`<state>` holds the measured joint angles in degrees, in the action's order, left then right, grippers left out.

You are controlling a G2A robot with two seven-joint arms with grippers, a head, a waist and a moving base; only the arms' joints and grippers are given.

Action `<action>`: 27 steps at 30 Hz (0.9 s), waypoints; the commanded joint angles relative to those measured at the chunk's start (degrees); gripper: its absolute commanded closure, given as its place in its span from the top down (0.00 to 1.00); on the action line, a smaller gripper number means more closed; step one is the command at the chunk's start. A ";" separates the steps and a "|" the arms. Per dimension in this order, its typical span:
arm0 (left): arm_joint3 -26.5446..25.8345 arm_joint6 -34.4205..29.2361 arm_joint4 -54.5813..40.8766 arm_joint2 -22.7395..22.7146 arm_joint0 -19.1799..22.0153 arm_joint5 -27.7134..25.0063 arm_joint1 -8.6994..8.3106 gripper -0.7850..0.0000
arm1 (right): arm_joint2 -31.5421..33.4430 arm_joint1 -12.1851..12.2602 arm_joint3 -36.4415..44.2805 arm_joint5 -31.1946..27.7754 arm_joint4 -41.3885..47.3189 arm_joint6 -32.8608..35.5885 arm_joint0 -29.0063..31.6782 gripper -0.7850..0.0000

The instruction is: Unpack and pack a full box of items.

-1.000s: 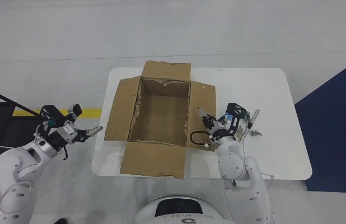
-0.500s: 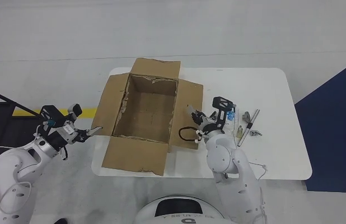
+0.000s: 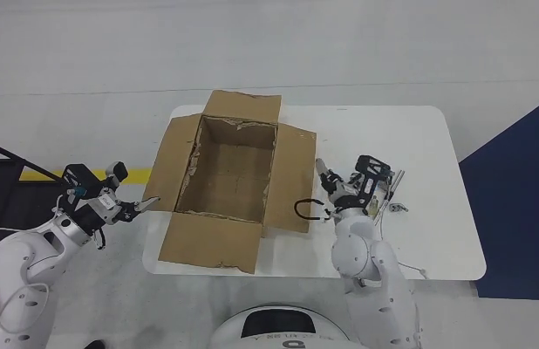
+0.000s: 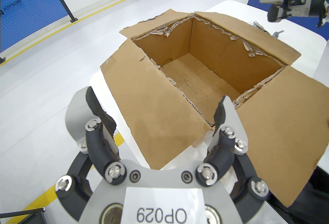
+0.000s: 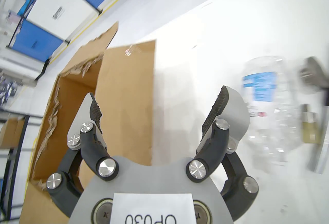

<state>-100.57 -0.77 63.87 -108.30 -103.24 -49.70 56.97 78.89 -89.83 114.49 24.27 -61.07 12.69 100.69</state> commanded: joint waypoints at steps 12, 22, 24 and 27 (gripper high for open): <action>0.00 0.00 0.00 0.00 0.00 0.00 0.00 1.00 | 19.74 0.50 -7.86 19.77 15.53 -1.51 -3.47 0.56; 0.00 0.00 0.00 0.00 0.00 0.00 0.00 1.00 | 20.51 1.62 -18.44 26.36 10.53 6.74 -12.34 0.60; 0.00 0.00 0.00 0.00 0.00 0.00 0.00 1.00 | 20.41 1.78 -19.13 26.34 9.91 7.76 -12.83 0.62; 0.00 0.00 0.00 0.00 0.00 0.00 0.00 1.00 | 19.80 2.01 -19.64 26.08 8.84 9.47 -13.27 0.49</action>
<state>-100.57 -0.77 63.87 -108.30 -103.24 -49.70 56.97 98.87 -87.88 94.92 50.48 -51.97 21.66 87.48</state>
